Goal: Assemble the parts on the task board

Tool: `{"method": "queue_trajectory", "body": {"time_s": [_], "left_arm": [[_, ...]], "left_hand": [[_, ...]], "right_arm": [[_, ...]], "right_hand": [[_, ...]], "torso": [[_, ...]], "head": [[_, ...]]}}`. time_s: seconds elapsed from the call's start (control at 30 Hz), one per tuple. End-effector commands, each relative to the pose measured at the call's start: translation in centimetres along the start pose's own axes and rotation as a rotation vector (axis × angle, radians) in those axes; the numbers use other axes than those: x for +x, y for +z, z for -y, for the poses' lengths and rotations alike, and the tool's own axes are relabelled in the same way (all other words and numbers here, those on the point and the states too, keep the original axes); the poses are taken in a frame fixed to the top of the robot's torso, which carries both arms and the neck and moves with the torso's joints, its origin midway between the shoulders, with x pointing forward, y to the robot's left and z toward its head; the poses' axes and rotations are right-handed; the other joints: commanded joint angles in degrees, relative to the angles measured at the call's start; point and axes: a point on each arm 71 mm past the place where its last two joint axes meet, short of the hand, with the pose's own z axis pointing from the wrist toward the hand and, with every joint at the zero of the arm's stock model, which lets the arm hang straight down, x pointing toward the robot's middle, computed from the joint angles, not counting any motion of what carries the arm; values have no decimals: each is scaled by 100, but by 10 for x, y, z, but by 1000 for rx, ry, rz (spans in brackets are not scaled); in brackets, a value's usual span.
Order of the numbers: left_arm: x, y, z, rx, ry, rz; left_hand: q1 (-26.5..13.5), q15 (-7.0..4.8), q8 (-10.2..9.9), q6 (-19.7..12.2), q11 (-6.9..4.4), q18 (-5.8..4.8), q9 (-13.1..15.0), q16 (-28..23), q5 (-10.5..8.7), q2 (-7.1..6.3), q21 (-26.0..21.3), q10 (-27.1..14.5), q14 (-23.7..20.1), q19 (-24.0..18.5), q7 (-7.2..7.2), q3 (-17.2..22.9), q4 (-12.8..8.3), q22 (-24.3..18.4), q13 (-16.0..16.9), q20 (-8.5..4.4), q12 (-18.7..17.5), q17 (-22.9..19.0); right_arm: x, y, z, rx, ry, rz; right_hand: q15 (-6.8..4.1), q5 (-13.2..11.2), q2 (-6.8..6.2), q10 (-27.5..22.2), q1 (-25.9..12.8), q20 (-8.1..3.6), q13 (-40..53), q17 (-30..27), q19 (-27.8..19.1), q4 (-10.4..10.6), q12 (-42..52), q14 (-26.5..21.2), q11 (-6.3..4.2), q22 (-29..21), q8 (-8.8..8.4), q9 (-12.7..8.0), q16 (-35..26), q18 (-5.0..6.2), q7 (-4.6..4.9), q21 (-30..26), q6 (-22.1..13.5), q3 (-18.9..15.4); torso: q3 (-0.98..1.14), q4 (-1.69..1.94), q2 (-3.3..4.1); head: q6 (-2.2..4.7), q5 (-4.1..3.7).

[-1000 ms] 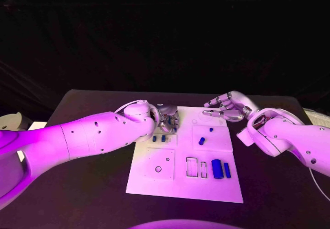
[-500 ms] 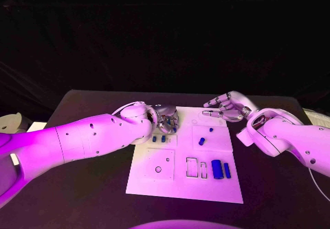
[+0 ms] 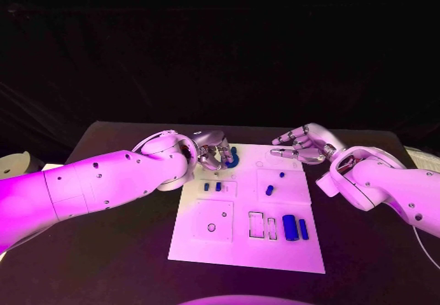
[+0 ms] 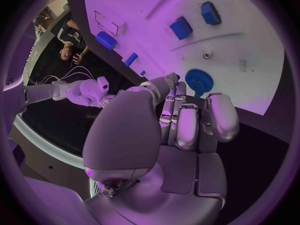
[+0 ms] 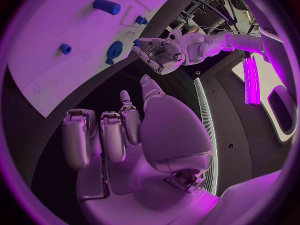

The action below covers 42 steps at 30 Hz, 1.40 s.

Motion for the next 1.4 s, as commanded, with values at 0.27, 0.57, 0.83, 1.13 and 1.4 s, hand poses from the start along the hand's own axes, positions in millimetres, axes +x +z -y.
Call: {"method": "queue_trajectory", "body": {"time_s": [0.27, 0.57, 0.83, 1.13, 1.4], "left_arm": [[-8, -11, -17, -53, -40, -7], [-5, -10, -27, -89, -34, -35], [0, -8, -31, -101, -31, -49], [4, -6, -31, -100, -30, -63], [1, -7, -38, -113, -33, -30]], "left_hand": [[-95, 19, -9, 51, 7, -78, -3, 33, 22, -13, 41, 68, 132, 34, -9, 27, -5, 14, 12, 40, -33, -19], [-208, 17, -22, 60, 3, -76, -9, 33, 10, -44, 30, 85, 127, 28, -16, -7, 19, 11, 12, 40, -67, -38], [-212, 16, -21, 64, 0, -74, -9, 32, 10, -42, 25, 92, 126, 26, -18, -8, 18, 7, 14, 39, -67, -43], [-219, 13, -20, 73, -6, -74, -8, 31, 10, -39, 23, 106, 124, 25, -25, -10, 16, 7, 16, 38, -69, -49], [-217, 9, -21, 78, -11, -71, -9, 35, 12, -37, 14, 113, 124, 22, -31, -8, 5, 1, 17, 36, -74, -47]], "right_arm": [[1, -1, -1, -10, -3, -9], [1, -1, -1, -12, -3, -10], [1, 0, -1, -13, -3, -10], [1, 0, -2, -14, -2, -11], [1, -1, -1, -13, -3, -10]], "right_hand": [[-26, 32, 35, 10, 29, -26, 383, 1093, 87, -17, -18, 500, -31, 385, -6, 8, -15, 34, 4, -31, 50, -3], [-26, 32, 35, 10, 29, -26, 383, 1093, 87, -17, -18, 500, -31, 385, -6, 8, -15, 34, 4, -31, 50, -3], [-26, 32, 35, 10, 29, -26, 383, 1093, 87, -17, -18, 500, -31, 385, -6, 8, -15, 34, 4, -31, 50, -3], [-26, 32, 35, 10, 29, -26, 383, 1093, 87, -17, -18, 500, -31, 385, -6, 8, -15, 34, 4, -31, 50, -3], [-26, 32, 35, 10, 29, -26, 383, 1093, 87, -17, -18, 500, -31, 385, -6, 8, -15, 34, 4, -31, 50, -3]], "torso": [[-8, 6, 8], [-9, -7, 9], [-7, -8, 10], [-6, -11, 12], [-2, -23, 8]], "head": [[0, 10], [-4, 35], [-24, 46], [-21, 50], [-17, 39]]}}
